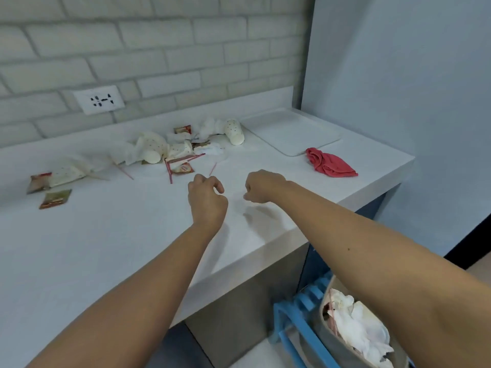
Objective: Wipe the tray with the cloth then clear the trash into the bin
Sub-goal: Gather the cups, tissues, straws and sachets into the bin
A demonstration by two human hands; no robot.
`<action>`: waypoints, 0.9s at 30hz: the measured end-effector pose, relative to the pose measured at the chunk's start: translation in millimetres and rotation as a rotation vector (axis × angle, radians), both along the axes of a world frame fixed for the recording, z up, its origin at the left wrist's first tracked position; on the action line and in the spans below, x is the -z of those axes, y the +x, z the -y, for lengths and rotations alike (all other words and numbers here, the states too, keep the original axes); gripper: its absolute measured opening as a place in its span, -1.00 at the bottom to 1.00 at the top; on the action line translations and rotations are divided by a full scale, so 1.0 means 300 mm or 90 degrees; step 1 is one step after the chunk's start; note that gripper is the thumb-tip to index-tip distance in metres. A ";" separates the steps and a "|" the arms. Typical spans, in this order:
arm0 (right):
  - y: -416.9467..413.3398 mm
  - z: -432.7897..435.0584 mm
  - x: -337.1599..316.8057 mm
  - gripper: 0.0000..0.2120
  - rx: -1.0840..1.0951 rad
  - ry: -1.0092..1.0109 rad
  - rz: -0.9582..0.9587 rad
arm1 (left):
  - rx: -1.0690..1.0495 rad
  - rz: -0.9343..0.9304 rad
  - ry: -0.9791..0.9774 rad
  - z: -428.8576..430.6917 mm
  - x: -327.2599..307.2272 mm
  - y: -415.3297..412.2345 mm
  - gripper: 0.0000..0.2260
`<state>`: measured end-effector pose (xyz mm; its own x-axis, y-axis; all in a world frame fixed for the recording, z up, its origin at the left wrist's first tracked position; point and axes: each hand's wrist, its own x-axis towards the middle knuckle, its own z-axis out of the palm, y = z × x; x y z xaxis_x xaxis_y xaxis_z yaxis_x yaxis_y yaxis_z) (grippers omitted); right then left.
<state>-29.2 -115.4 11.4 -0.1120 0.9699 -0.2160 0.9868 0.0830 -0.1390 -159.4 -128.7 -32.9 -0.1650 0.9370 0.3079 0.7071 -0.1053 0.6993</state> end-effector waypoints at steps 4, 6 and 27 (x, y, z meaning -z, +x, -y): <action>-0.203 -0.090 -0.019 -0.93 -0.057 0.067 -0.017 | -0.063 -0.018 -0.018 -0.066 -0.009 -0.216 -0.73; -0.296 -0.133 -0.023 -0.95 -0.083 0.076 -0.026 | -0.089 -0.024 -0.027 -0.096 -0.009 -0.322 -0.73; -0.982 -0.506 0.065 -0.66 -0.131 -0.030 -0.084 | -0.184 -0.098 -0.165 -0.398 0.068 -1.180 -0.73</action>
<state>-323.7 36.5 -8.1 -0.3358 0.9133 -0.2305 0.9230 0.2701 -0.2742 -513.4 -9.2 -53.4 -0.4035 0.9085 0.1089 0.7798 0.2791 0.5604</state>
